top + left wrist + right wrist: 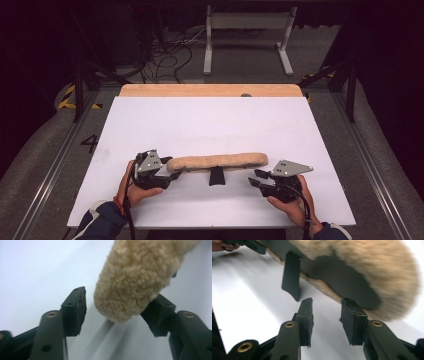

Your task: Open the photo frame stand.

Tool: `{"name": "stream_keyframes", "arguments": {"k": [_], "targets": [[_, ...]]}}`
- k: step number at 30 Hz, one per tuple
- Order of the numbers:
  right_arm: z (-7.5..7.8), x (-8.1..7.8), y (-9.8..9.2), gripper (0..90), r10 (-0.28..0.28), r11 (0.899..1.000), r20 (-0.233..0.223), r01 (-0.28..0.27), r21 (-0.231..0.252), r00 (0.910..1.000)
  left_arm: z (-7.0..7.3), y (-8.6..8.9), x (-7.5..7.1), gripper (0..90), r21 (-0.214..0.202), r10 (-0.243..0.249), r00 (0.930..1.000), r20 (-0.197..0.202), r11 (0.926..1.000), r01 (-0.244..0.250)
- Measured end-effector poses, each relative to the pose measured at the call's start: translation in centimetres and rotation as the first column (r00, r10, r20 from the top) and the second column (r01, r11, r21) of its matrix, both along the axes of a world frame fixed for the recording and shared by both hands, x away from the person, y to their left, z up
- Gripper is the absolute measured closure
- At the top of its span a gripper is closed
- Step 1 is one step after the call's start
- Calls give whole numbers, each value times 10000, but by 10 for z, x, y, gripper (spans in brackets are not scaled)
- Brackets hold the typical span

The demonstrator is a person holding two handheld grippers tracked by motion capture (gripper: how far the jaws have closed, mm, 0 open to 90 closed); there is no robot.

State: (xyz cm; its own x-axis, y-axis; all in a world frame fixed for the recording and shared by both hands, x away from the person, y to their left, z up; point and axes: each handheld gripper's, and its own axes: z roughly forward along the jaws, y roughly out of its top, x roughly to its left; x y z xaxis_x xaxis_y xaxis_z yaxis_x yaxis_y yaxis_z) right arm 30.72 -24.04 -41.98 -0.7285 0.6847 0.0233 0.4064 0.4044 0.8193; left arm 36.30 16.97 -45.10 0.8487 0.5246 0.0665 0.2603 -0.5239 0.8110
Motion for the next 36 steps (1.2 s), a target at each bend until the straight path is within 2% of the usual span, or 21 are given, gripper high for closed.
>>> {"name": "stream_keyframes", "arguments": {"k": [7,12,17,23,28,32,36], "targets": [[3,-4,-28,589,-614,9979,216,610,197,9979,1,0,-2,312,18,27,10000,39,10000,-27],[4,-3,-39,564,-1054,9942,401,1046,236,9936,2,5,-8,284,-47,33,10000,23,10000,-33],[7,-3,-40,512,-1303,9915,765,1296,139,9885,7,12,-15,263,-336,111,9998,140,9994,-106],[7,-2,-39,488,-1362,9907,862,1360,83,9869,9,16,-18,241,-480,160,9998,98,9987,-155],[5,3,-41,453,-1401,9900,769,1386,245,9872,7,14,-18,239,-296,98,9999,53,9995,-96],[5,6,-40,439,-1474,9891,719,1472,78,9865,7,15,-18,238,-332,116,9999,33,9994,-115],[5,7,-40,425,-1573,9875,792,1570,105,9844,7,17,-19,237,-296,155,9999,37,9994,-154]]}}
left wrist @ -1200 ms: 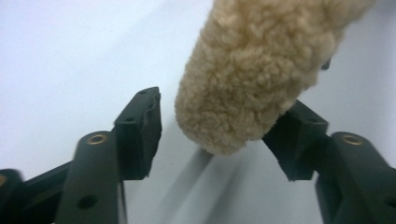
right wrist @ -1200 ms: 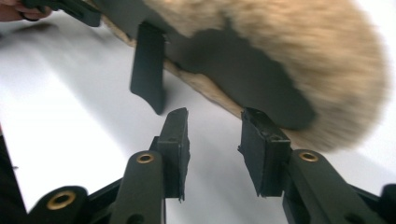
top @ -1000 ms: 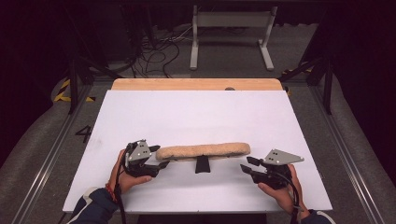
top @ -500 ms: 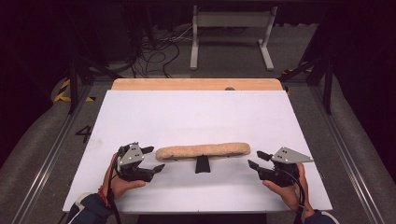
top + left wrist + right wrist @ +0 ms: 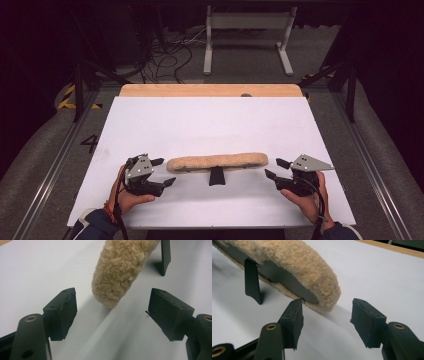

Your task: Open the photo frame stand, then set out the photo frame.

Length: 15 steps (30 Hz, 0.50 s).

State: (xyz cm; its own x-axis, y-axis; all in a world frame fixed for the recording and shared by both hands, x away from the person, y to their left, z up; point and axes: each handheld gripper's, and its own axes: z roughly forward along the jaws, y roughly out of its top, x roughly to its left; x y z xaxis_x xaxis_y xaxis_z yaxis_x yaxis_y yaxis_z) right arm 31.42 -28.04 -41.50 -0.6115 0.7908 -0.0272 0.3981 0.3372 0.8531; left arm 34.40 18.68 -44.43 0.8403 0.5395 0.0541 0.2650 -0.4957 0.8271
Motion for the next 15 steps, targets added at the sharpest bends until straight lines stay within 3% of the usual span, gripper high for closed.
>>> {"name": "stream_keyframes", "arguments": {"k": [15], "targets": [[-1,3,-3,422,-214,9997,-11,214,134,9998,1,-2,1,235,14,-52,10000,17,10000,52]]}}
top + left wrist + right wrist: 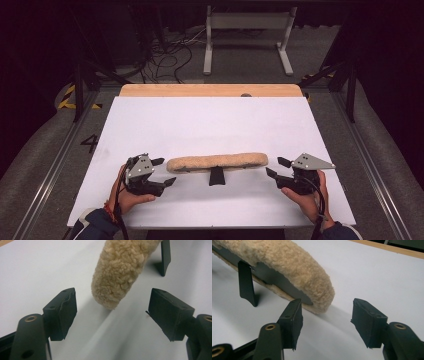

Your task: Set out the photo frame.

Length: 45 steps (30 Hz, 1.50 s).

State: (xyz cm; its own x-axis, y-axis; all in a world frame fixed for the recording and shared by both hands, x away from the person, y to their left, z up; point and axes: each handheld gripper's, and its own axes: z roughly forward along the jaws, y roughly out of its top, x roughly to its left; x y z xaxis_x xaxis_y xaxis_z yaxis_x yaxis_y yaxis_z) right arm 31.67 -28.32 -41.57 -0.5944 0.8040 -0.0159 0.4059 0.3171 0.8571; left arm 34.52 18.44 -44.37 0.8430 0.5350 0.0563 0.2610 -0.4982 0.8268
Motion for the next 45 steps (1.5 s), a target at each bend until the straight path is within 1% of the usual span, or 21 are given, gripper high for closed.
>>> {"name": "stream_keyframes", "arguments": {"k": [4,6,7,10,13,15,16,17,18,22,23,25,27,29,30,31,33,34,38,41,45], "targets": [[1,0,0,443,47,10000,88,-48,75,10000,2,-1,0,249,-68,-65,10000,36,10000,65],[0,0,1,450,96,9999,63,-97,106,9999,4,-2,1,255,-118,-83,9999,93,9999,84],[0,0,1,451,56,10000,35,-57,79,10000,4,-3,1,256,-189,-53,10000,60,9998,54],[0,0,2,480,101,9999,58,-102,99,9999,7,-6,1,264,-136,-153,9997,204,9998,156],[1,0,4,482,113,9999,118,-115,95,9999,7,-7,3,272,-170,-225,9996,196,9996,229],[0,1,3,489,105,9997,61,-106,212,9999,7,-8,5,290,-159,-261,9995,180,9995,263],[0,2,3,490,60,9996,-5,-60,286,10000,7,-8,6,310,-173,-331,9993,170,9993,334],[-1,3,3,490,26,9996,-24,-25,287,10000,8,-8,6,353,-184,-467,9987,181,9987,470],[-1,4,4,493,14,9996,-38,-13,266,10000,8,-9,6,380,-249,-481,9987,162,9985,485],[-2,7,6,513,88,9997,-75,-86,238,9999,9,-9,7,446,-284,-572,9982,184,9979,577],[-3,8,8,527,80,9998,-49,-79,157,10000,9,-9,8,466,-288,-557,9983,191,9980,562],[-3,10,11,548,135,9998,-56,-134,146,9999,9,-9,8,505,-320,-517,9985,173,9981,523],[-4,15,14,595,12,9999,-30,-12,155,10000,8,-10,10,535,-372,-501,9986,184,9980,507],[-3,18,17,611,-86,9999,43,86,75,10000,8,-10,10,547,-339,-465,9987,210,9983,472],[-3,18,17,609,-88,9999,43,87,71,10000,8,-10,10,551,-354,-474,9987,183,9982,480],[-3,18,16,605,-73,9999,49,72,78,10000,8,-10,9,553,-294,-582,9981,186,9978,588],[-4,19,16,603,-70,9999,33,69,82,10000,8,-11,8,555,-270,-583,9981,201,9979,589],[-4,18,16,601,-126,9999,49,126,-81,9999,8,-11,8,560,-238,-584,9980,228,9980,589],[-5,20,16,602,-170,9996,132,174,-236,9998,9,-11,6,569,-179,-663,9975,226,9976,667],[-5,22,15,598,-230,9995,108,232,-211,9997,9,-11,5,573,-141,-696,9972,265,9975,700],[-6,24,15,649,-186,9996,88,188,-208,9998,9,-12,1,586,-56,-749,9967,315,9972,751]]}}
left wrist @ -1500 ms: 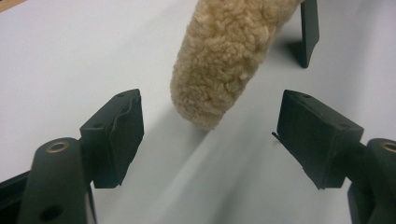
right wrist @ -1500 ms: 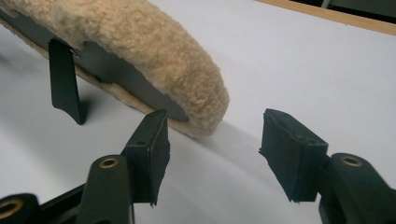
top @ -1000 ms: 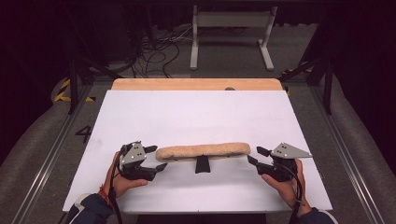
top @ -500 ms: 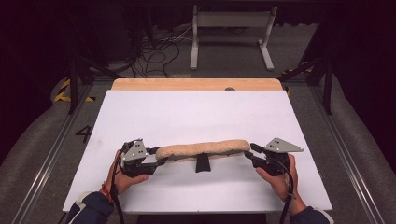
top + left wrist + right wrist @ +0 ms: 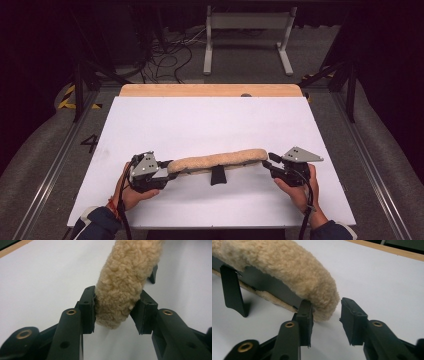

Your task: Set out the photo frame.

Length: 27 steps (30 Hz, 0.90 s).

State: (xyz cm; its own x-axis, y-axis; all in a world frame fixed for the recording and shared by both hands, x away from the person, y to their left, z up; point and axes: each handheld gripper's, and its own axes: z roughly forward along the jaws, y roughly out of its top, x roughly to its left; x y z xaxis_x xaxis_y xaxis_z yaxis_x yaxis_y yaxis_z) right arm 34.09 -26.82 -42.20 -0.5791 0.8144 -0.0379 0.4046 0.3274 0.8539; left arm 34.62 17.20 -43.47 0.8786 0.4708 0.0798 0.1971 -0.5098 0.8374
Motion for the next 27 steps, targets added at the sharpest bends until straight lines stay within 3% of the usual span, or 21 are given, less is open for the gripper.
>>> {"name": "stream_keyframes", "arguments": {"k": [7,24,27], "targets": [[0,10,2,719,-16,10000,57,16,-17,10000,0,-3,-8,618,157,-164,9997,176,9997,161],[0,29,4,736,-393,9992,113,392,58,9992,1,-12,-19,654,497,-384,9983,442,9981,362],[0,29,4,725,-445,9990,96,444,64,9990,2,-13,-22,655,747,-420,9967,700,9965,367]]}}
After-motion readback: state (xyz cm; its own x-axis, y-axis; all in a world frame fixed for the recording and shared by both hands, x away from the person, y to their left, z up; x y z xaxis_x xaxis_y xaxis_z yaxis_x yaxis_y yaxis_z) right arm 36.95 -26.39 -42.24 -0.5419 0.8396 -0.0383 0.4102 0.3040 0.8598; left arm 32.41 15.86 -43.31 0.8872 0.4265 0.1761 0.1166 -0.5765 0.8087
